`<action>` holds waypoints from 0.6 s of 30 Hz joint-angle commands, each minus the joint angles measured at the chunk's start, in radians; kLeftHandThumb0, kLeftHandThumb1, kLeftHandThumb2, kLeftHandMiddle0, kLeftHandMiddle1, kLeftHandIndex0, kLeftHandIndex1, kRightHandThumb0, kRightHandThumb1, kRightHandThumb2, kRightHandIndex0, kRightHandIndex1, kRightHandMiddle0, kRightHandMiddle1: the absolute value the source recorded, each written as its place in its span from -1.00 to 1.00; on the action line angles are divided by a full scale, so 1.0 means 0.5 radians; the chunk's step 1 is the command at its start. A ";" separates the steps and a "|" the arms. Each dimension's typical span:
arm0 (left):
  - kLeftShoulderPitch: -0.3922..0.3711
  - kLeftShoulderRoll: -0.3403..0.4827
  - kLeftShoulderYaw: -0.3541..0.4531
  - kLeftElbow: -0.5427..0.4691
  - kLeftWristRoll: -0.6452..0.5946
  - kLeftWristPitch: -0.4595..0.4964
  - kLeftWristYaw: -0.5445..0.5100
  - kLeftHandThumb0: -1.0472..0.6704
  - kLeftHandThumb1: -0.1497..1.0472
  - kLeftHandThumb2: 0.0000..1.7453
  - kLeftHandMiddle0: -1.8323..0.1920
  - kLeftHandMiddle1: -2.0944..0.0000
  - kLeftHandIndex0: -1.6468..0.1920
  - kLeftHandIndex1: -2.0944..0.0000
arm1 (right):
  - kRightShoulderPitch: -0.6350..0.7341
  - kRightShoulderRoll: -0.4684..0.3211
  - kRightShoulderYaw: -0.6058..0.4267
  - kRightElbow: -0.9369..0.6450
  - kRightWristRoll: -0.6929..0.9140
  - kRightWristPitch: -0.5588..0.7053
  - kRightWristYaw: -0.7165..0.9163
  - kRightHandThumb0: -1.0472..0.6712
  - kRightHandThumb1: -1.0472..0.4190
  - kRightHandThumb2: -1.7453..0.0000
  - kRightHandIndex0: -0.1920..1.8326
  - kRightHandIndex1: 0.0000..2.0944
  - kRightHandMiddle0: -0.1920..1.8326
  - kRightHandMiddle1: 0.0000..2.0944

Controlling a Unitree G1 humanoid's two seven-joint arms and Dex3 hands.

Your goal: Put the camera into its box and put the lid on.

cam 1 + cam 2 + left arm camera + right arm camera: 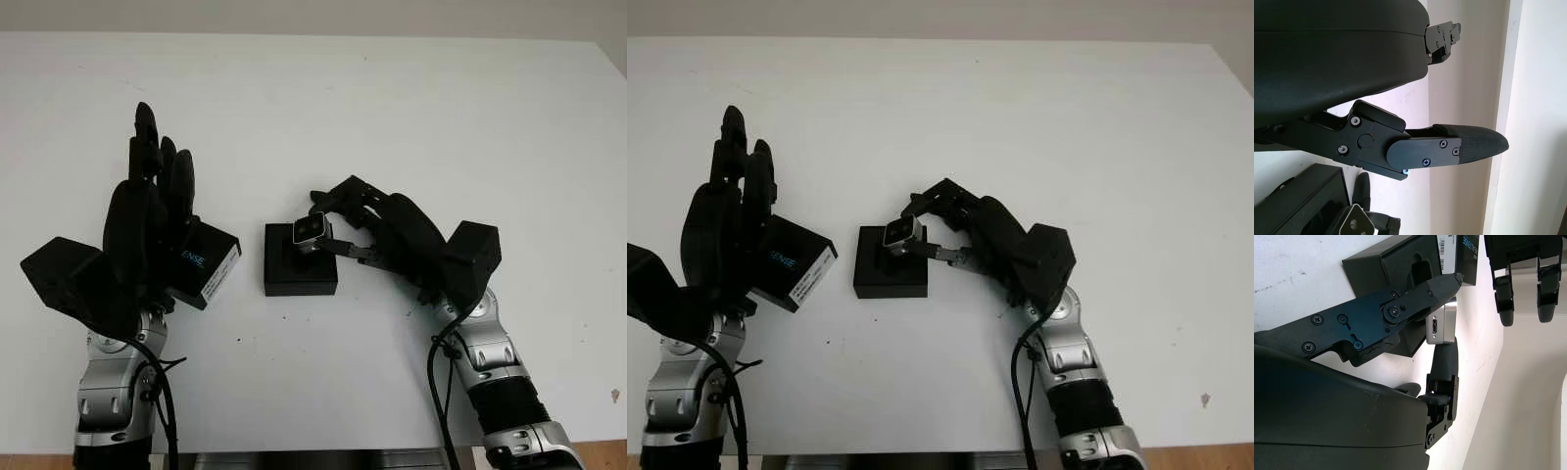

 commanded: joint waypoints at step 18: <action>0.005 -0.003 -0.004 -0.010 0.008 -0.030 0.007 -0.70 1.00 -0.48 1.00 1.00 1.00 1.00 | 0.150 0.188 0.044 -0.209 0.082 0.151 0.008 -0.36 -0.94 0.93 -0.62 -0.70 -0.45 0.50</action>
